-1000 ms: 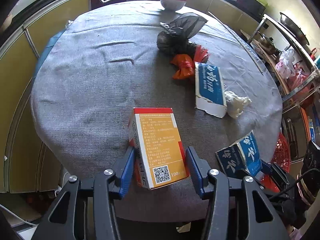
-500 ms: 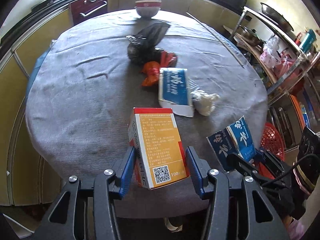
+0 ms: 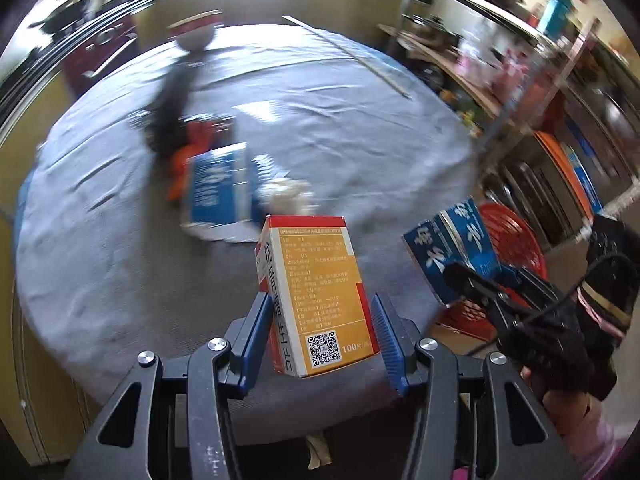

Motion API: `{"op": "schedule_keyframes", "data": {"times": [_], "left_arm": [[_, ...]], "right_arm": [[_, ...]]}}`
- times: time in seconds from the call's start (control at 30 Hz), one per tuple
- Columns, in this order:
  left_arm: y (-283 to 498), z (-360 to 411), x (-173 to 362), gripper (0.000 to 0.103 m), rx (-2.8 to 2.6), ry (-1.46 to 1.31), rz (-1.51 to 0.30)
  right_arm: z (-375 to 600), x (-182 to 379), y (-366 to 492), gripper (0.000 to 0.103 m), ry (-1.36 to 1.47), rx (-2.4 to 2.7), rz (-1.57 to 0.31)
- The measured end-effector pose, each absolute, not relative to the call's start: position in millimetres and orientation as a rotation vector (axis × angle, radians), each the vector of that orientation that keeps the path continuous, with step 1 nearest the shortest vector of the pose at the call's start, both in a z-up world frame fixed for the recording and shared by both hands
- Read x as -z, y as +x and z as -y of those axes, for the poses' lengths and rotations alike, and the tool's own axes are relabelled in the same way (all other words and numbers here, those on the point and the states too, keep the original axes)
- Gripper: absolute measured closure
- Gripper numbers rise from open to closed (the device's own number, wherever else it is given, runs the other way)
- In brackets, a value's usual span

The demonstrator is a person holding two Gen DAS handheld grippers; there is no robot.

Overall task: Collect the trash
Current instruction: 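Carry the blue carton with the right tool into the red basket, then open the right tool over the basket while the left drops the medicine box in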

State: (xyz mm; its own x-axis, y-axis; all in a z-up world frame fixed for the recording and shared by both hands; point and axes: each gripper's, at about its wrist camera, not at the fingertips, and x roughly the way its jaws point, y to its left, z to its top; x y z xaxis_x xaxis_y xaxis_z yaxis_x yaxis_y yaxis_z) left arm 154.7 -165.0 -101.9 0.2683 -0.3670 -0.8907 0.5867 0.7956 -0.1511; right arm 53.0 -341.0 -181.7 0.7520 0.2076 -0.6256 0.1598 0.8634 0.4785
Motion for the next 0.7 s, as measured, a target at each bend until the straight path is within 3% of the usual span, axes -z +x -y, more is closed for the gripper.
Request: {"op": "schedule_keyframes", "data": {"times": [0.7], "left_arm": [[107,372,126,0.050,1.051,0.468,-1.163]], "right_arm": [[512,222,-79,0.043,0.865,0.429,-0.669]]}}
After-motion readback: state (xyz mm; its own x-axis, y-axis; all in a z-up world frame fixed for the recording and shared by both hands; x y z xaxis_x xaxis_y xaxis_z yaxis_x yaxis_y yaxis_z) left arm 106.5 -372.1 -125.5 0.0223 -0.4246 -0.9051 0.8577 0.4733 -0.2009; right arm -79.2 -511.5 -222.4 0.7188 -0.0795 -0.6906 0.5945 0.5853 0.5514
